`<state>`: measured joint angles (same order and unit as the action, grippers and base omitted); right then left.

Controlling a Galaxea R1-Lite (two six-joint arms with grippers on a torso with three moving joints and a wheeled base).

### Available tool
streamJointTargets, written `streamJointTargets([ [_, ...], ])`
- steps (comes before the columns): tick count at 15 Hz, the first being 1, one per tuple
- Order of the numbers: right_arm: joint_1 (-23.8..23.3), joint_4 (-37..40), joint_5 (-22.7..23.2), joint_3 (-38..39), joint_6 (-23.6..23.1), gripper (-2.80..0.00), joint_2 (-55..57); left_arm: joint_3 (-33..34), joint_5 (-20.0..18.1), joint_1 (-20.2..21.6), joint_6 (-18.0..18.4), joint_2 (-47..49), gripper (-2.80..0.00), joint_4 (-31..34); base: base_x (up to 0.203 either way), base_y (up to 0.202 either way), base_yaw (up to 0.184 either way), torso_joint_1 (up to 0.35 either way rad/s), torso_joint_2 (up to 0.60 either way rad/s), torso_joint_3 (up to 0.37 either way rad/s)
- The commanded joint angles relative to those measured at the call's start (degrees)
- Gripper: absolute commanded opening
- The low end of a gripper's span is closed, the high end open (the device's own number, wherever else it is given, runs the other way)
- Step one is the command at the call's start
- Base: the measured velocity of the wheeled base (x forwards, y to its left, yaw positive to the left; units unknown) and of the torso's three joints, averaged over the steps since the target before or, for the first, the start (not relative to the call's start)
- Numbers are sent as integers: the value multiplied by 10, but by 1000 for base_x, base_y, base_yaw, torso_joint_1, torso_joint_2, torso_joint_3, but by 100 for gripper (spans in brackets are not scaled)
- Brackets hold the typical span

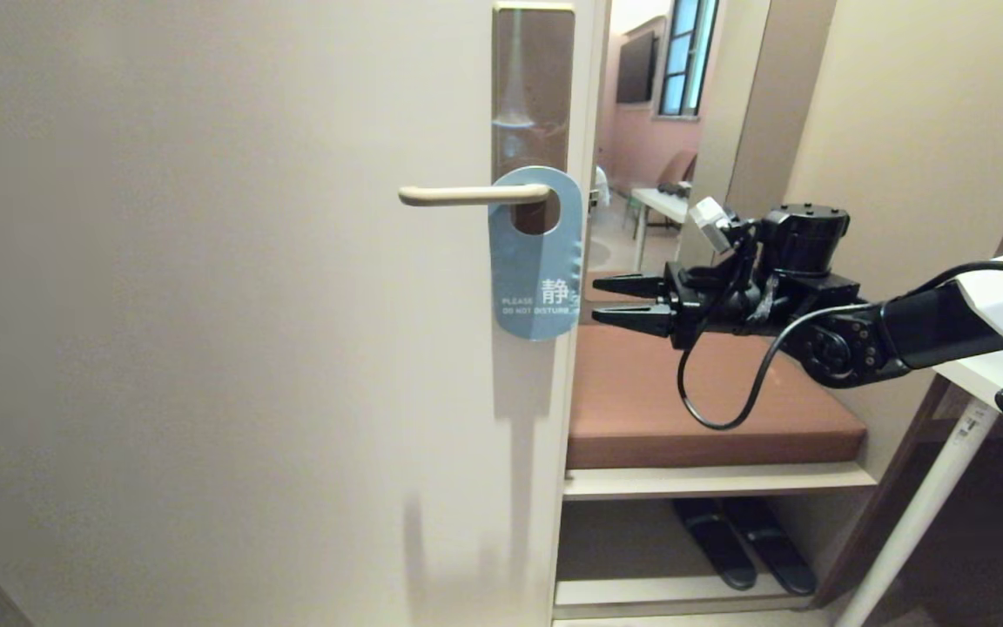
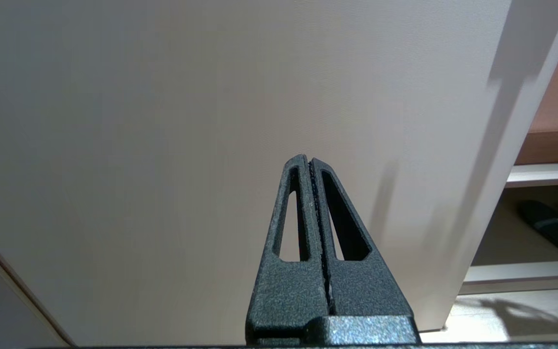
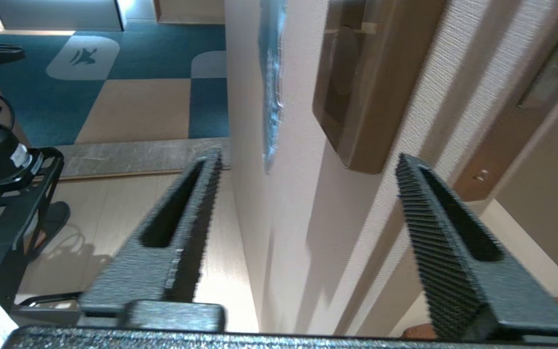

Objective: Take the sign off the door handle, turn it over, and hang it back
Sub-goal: Take down the sign

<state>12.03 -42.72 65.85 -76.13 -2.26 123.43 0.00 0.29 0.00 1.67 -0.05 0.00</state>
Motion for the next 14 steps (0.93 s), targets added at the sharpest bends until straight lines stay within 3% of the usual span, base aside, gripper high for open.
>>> streamJointTargets([
  [1, 7, -3, 6, 1, 0, 0, -6, 0, 0, 1, 0, 0, -280, 0, 0, 0, 0, 0, 0, 0],
  [14, 38, 9, 7, 0, 1, 0, -26, 0, 0, 0, 0, 0, -280, 0, 0, 0, 0, 0, 0, 0],
])
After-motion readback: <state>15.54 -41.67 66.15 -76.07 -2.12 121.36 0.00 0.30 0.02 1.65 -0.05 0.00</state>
